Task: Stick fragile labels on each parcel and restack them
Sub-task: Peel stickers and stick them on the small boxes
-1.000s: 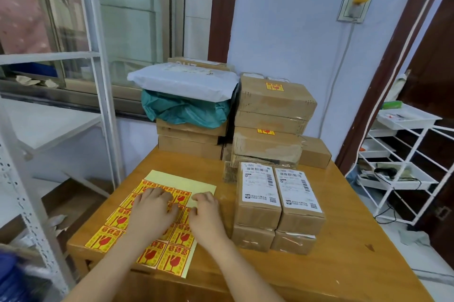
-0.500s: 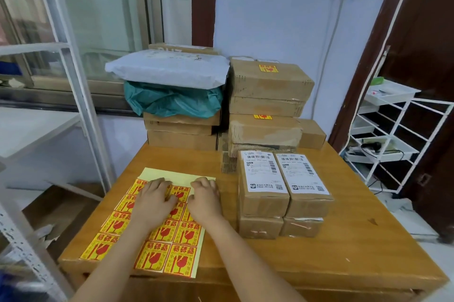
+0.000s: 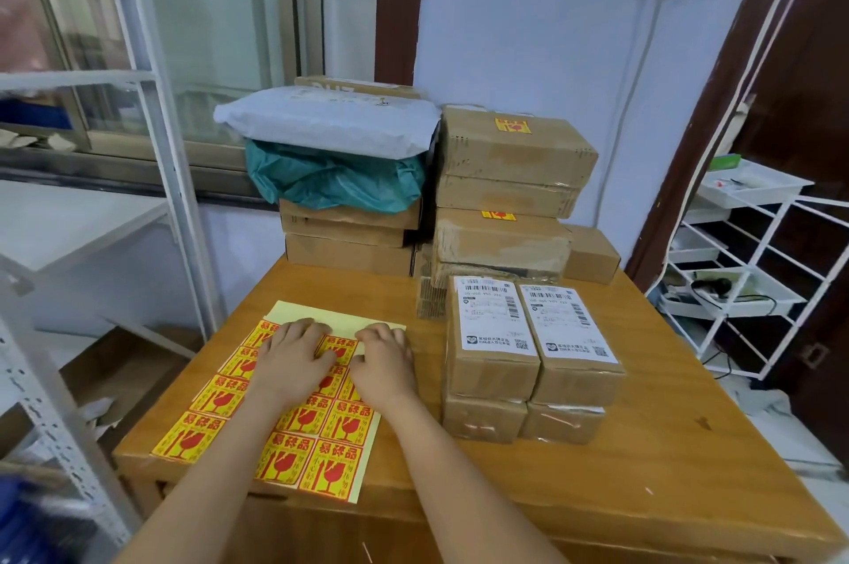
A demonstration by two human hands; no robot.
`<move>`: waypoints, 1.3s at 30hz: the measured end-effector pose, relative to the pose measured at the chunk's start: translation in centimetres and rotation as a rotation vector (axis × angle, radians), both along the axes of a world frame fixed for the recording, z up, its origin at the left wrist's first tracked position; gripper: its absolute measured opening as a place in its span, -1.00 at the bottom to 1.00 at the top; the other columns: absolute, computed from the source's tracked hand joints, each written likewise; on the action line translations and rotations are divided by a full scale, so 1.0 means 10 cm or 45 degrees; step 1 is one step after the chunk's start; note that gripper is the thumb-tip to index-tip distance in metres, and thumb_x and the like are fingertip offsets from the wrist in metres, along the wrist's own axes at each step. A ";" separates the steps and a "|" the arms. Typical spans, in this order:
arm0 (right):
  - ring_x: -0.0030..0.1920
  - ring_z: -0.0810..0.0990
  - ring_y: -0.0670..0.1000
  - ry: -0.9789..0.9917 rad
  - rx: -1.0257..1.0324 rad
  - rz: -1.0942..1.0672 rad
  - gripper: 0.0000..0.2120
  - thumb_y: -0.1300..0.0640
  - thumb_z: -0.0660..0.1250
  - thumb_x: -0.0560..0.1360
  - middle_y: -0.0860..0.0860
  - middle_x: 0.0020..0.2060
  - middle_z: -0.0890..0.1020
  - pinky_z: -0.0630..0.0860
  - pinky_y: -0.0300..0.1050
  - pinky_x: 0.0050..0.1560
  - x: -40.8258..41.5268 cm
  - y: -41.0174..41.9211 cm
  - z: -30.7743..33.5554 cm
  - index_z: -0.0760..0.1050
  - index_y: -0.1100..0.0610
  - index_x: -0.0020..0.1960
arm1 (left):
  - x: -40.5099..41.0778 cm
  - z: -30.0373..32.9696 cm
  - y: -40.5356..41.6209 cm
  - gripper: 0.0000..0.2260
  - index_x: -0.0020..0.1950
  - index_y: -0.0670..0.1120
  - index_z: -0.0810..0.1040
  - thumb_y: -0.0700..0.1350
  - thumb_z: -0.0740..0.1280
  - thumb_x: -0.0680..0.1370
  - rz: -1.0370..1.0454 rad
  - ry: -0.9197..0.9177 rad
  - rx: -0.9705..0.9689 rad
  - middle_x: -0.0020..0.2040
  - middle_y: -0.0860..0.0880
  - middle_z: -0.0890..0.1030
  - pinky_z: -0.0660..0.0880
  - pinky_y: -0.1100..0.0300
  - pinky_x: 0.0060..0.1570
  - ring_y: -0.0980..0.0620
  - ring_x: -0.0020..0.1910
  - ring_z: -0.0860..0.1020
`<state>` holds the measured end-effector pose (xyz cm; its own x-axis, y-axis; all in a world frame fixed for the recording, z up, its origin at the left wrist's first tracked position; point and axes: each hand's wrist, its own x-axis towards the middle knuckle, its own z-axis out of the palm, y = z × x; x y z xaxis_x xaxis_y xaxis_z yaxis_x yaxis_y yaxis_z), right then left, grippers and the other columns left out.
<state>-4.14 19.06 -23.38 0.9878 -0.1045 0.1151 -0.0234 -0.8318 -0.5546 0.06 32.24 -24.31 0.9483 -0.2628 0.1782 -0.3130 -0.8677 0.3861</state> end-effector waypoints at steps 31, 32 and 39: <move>0.37 0.24 0.09 -0.032 0.020 -0.009 -0.57 0.13 0.14 0.58 0.02 0.37 0.37 0.19 0.01 0.41 -0.02 -0.03 -0.02 0.29 0.11 0.44 | 0.02 -0.01 0.04 -0.83 0.07 -0.20 0.53 -0.34 0.22 0.53 0.115 -0.082 -0.519 0.07 -0.10 0.54 0.33 0.17 0.03 -0.09 0.10 0.46; 0.36 0.25 0.10 -0.033 0.027 -0.020 -0.57 0.13 0.14 0.58 0.02 0.36 0.38 0.21 0.01 0.40 -0.02 -0.02 -0.02 0.30 0.11 0.44 | 0.01 0.00 0.05 -0.82 0.04 -0.20 0.54 -0.37 0.21 0.52 0.139 -0.084 -0.573 0.04 -0.08 0.53 0.33 0.17 0.02 -0.07 0.09 0.46; 0.31 0.31 0.15 -0.083 -0.145 0.035 -0.61 0.09 0.16 0.58 0.07 0.30 0.37 0.25 0.10 0.32 0.10 0.20 0.12 0.36 0.15 0.39 | -0.01 0.00 0.09 -0.76 -0.05 -0.18 0.53 -0.44 0.18 0.46 0.226 -0.108 -0.788 -0.02 -0.09 0.55 0.40 0.08 0.00 -0.08 -0.01 0.48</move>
<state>-3.11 21.02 -22.18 0.9802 -0.0599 0.1887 0.0334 -0.8894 -0.4560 -0.04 33.18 -24.26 0.9437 0.0717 0.3229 -0.2372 -0.5340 0.8116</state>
